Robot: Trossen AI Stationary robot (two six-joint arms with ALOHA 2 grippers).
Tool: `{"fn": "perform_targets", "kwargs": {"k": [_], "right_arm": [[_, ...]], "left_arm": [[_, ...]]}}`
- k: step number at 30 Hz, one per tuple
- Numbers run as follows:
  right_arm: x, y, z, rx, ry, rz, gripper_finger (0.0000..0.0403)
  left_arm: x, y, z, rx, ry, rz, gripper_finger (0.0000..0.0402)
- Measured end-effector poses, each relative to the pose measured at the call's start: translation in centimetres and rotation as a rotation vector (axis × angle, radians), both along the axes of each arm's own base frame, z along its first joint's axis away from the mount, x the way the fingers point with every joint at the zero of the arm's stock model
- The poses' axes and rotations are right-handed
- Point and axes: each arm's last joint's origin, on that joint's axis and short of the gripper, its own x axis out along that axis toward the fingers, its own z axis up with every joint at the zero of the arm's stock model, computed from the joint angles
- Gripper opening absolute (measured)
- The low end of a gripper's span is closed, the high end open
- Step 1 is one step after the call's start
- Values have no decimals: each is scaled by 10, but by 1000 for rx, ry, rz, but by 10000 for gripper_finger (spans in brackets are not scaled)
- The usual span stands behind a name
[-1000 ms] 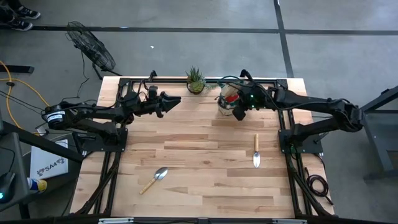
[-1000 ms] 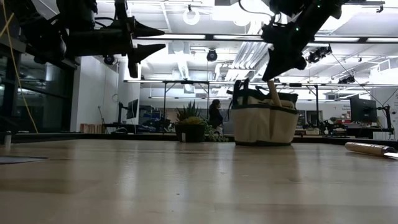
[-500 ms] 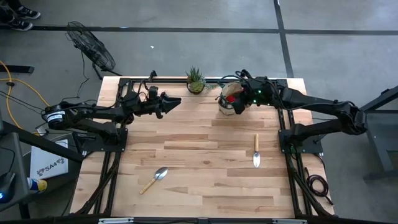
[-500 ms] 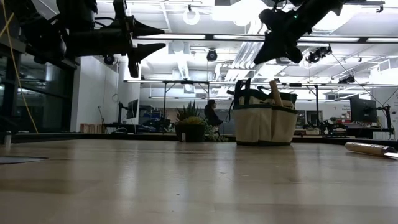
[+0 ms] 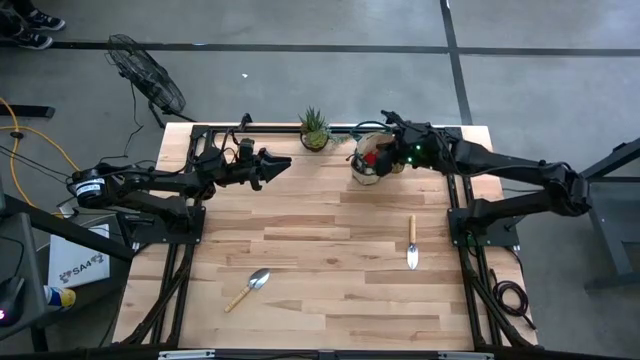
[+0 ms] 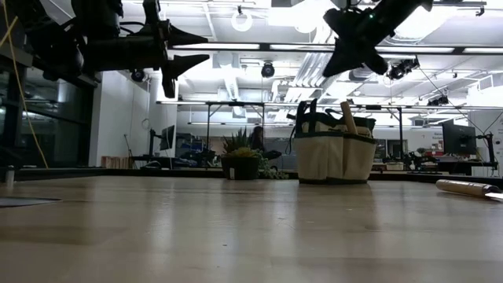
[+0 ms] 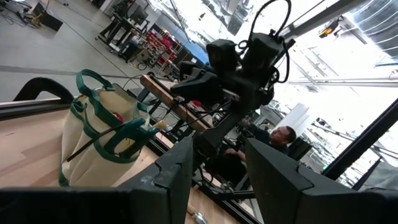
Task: Pick & Place Garden tools in Gardening bag
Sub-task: Move the light brown gardening bag to the center of the table
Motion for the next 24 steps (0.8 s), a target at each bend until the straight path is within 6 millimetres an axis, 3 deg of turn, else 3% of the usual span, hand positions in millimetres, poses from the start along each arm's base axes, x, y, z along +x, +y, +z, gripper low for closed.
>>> {"fn": "perform_targets", "kwargs": {"k": [6, 12, 24], "right_arm": [[-18, -17, 14, 114, 4, -274, 8], [-32, -33, 15, 226, 4, -334, 23], [-45, -50, -15, 588, 103, -539, 189]], "left_arm": [[0, 0, 0, -1, 0, -1, 145], [0, 0, 0, -2, 3, -1, 145], [0, 0, -1, 11, 13, -13, 145]]}}
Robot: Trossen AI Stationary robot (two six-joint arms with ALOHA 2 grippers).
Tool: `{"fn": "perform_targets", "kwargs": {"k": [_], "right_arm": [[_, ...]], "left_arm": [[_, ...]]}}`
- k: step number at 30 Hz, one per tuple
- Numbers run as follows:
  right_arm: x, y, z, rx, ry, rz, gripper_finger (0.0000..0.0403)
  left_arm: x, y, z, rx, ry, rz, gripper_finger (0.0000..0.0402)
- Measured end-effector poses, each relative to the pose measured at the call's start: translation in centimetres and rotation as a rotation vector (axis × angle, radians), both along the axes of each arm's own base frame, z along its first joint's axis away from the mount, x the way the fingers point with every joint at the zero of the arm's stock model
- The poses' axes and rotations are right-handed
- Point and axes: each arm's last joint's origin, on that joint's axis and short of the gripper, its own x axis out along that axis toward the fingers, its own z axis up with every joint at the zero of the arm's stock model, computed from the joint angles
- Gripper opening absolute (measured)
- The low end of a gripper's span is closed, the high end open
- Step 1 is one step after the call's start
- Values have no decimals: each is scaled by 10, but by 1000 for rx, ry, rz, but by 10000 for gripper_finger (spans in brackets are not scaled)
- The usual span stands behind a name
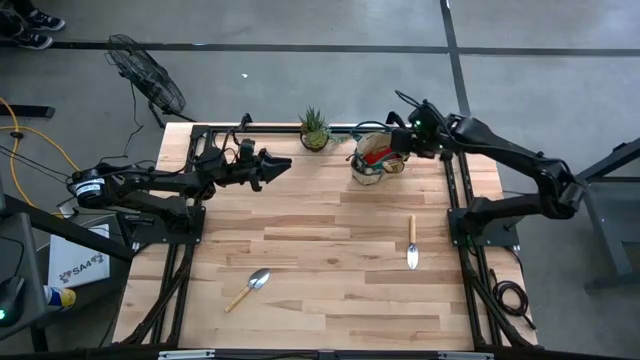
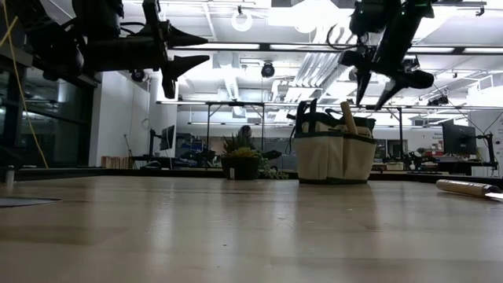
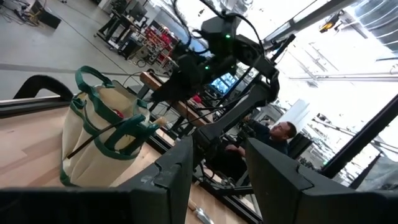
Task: Pick & Place Garden tools in Gardening bag
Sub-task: Move the light brown gardening bag to the center of the table
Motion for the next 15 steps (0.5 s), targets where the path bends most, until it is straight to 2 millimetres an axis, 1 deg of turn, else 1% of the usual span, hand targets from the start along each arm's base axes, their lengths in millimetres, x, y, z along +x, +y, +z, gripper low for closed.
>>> {"fn": "perform_targets", "kwargs": {"k": [4, 7, 15], "right_arm": [[6, -3, -6, 47, -10, -9, 210], [9, -6, -12, 74, 3, -29, 210], [27, -8, -30, 166, 15, -18, 206]], "left_arm": [[0, 0, -1, 0, 15, -18, 145], [0, -1, -2, 2, 21, -37, 145], [1, -1, -2, 18, 24, -55, 145]]}}
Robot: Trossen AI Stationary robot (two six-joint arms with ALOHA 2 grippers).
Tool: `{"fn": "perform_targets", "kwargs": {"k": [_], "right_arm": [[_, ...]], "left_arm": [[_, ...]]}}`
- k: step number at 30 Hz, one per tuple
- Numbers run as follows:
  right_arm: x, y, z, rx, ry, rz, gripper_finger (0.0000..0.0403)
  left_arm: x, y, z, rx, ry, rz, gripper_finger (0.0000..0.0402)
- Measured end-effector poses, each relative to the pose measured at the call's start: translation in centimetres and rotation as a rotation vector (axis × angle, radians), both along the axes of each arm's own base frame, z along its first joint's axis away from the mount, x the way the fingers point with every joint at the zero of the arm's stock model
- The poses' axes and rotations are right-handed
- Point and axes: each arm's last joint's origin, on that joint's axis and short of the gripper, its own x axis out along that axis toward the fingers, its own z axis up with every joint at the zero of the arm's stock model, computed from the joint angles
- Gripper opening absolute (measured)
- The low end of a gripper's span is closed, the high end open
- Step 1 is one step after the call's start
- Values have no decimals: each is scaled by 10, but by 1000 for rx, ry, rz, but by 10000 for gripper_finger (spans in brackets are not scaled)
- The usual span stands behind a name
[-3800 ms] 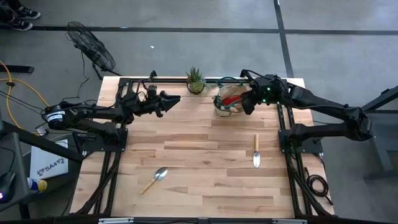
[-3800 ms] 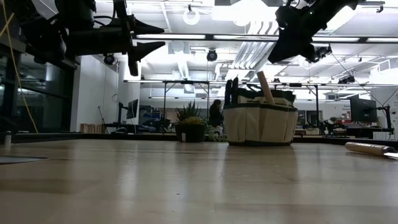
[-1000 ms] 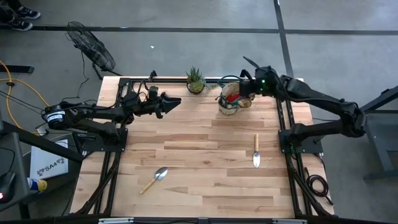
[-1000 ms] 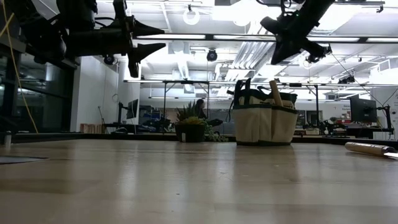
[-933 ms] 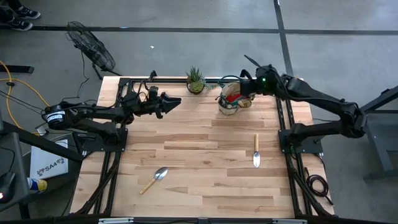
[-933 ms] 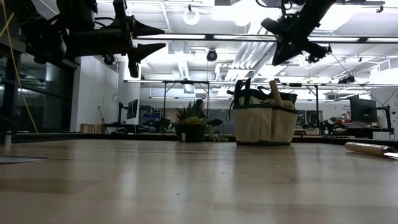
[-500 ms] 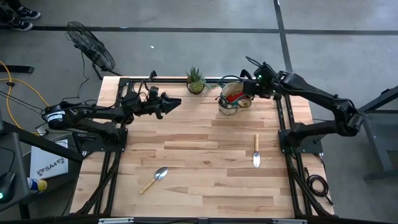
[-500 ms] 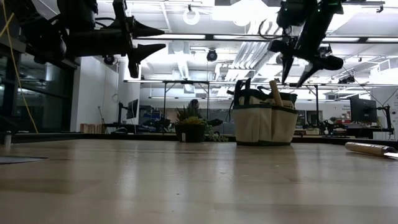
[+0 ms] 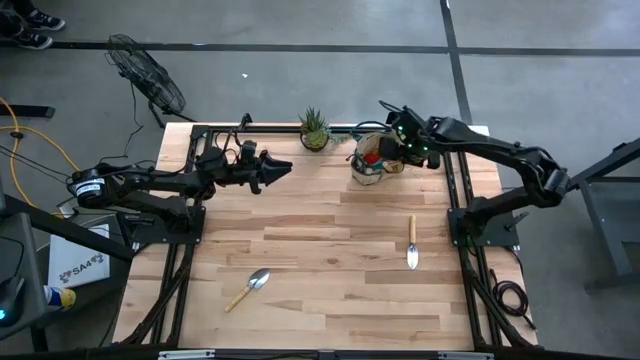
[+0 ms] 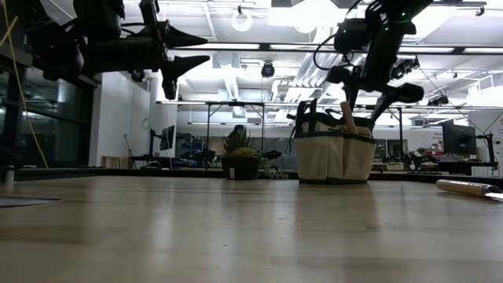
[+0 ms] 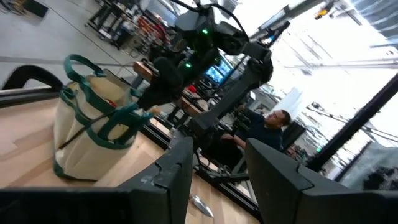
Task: Pick & Place Garden tools in Gardening bag
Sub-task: Move the light brown gardening bag to the center of the table
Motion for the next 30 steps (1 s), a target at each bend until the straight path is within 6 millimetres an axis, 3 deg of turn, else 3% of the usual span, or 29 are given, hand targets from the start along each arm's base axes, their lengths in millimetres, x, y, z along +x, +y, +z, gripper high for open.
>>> {"fn": "perform_targets", "kwargs": {"k": [16, 30], "right_arm": [[16, -4, -13, 52, -33, 12, 200], [21, -3, -12, 38, -65, 69, 69]], "left_arm": [[0, -1, 0, -11, 4, -54, 145], [0, -3, 0, -27, 9, -118, 145]]}}
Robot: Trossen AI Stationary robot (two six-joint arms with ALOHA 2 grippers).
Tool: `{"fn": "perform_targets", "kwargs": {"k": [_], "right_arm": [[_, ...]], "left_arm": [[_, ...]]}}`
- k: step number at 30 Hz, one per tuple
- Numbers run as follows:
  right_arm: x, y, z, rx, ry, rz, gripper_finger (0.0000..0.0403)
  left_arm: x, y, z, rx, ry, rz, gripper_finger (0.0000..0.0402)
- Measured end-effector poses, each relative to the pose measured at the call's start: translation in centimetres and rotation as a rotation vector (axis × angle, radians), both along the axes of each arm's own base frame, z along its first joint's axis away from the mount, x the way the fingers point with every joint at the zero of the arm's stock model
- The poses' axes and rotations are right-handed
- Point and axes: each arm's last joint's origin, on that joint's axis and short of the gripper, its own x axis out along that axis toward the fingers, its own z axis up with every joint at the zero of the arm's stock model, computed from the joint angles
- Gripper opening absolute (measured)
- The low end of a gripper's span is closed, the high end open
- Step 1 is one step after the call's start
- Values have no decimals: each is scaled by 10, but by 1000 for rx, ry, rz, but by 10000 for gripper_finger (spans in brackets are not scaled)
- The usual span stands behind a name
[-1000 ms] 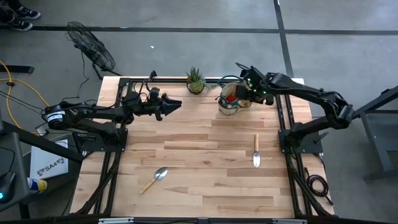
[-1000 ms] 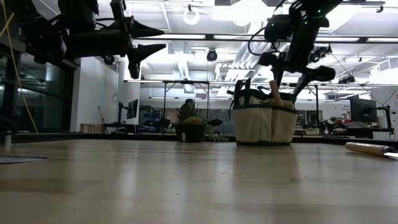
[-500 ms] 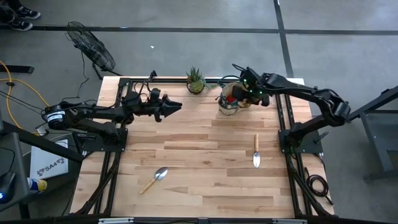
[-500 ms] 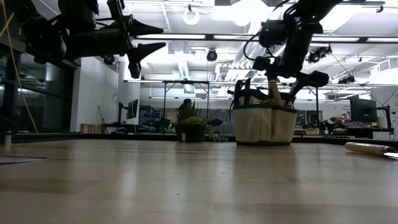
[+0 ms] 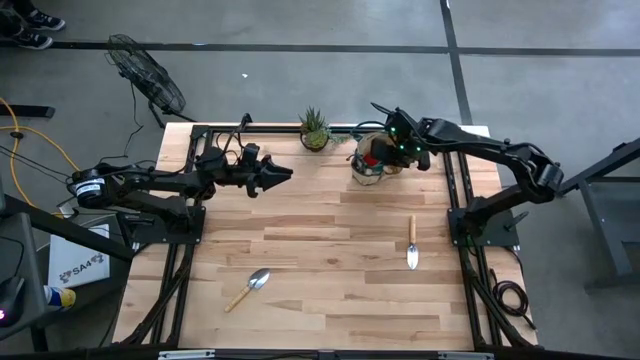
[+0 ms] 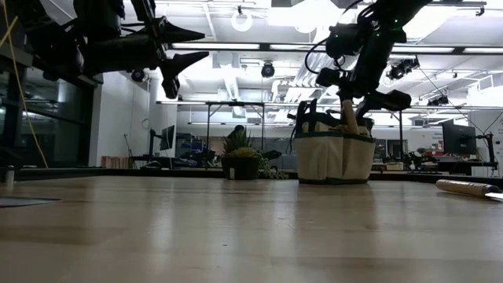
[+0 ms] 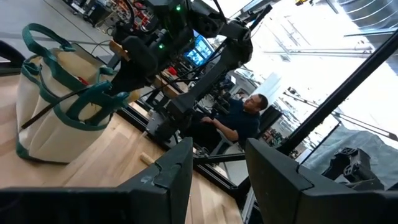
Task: Pick & Place Garden tools in Gardening bag
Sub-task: Move the light brown gardening bag to the center of the table
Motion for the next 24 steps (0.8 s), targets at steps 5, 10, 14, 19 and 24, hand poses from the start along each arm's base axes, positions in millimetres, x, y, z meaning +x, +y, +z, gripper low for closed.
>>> {"fn": "perform_targets", "kwargs": {"k": [5, 10, 14, 19, 24], "right_arm": [[1, 0, 0, -10, -7, 63, 15], [3, 0, 1, -15, -37, 119, 4], [4, 1, 1, -3, -57, 182, 4], [4, 3, 2, 6, -87, 297, 4], [8, 10, 2, 20, -143, 478, 4]], "left_arm": [[0, 0, 0, -20, 0, -4, 145], [0, 0, 0, -29, 1, -6, 145], [0, 0, 0, -32, 2, -18, 145], [0, 0, 0, -57, 3, -24, 145], [0, -1, 0, -84, 4, -36, 145]]}}
